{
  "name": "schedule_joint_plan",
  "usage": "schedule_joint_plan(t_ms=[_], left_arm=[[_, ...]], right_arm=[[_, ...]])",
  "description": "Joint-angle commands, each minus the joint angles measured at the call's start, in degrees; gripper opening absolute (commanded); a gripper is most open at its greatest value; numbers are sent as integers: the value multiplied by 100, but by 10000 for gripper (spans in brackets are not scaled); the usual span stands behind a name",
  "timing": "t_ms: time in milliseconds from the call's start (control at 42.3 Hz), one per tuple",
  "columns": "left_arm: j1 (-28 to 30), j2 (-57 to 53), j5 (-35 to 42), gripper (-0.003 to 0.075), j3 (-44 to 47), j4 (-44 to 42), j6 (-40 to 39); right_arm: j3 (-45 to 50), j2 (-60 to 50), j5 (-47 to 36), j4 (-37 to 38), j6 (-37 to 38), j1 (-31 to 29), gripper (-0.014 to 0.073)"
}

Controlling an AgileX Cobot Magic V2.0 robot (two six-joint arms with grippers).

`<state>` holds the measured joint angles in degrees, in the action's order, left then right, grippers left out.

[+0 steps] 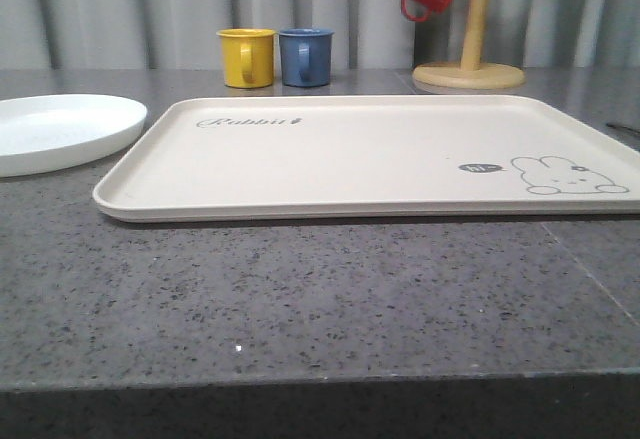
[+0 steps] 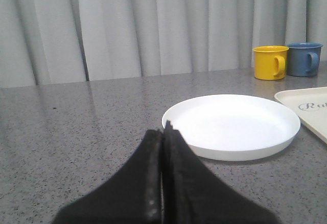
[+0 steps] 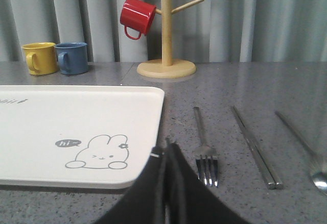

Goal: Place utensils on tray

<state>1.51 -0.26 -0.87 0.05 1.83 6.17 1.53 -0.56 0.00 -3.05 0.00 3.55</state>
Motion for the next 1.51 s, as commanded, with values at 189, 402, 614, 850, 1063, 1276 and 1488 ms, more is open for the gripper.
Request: schedule_joint_plan(t_ms=[189,402,614,850,1063,1276,1488], left_arm=[[-53,-112,440,-20,86,34,-46],[-53,-112,440,-20,86,34,-46],[-53,-112,491,-20,86,34,-46],[-77,-112,1013,-20,-491,34,-46],[-77,171,-244,-20,-2134,34,-46],[-77,1131,-2173,-20,-3919,34,-46],[-77,1898,-3202,-20,-4480,34,-46]], right_arm=[[-1,-92,-500,62,0,-39,-67],[-1,-92,-500,62,0,-39,-67],[-9,-92,-833,62,0,-39,-67],[-860,-88,-401,24,0,-39,-67],[-2662,485,1391,144,0,-39,-67],[-4250,1704,3257,174,0,-39,-67],[-4655,2865,4324,174,0,-39,-67]])
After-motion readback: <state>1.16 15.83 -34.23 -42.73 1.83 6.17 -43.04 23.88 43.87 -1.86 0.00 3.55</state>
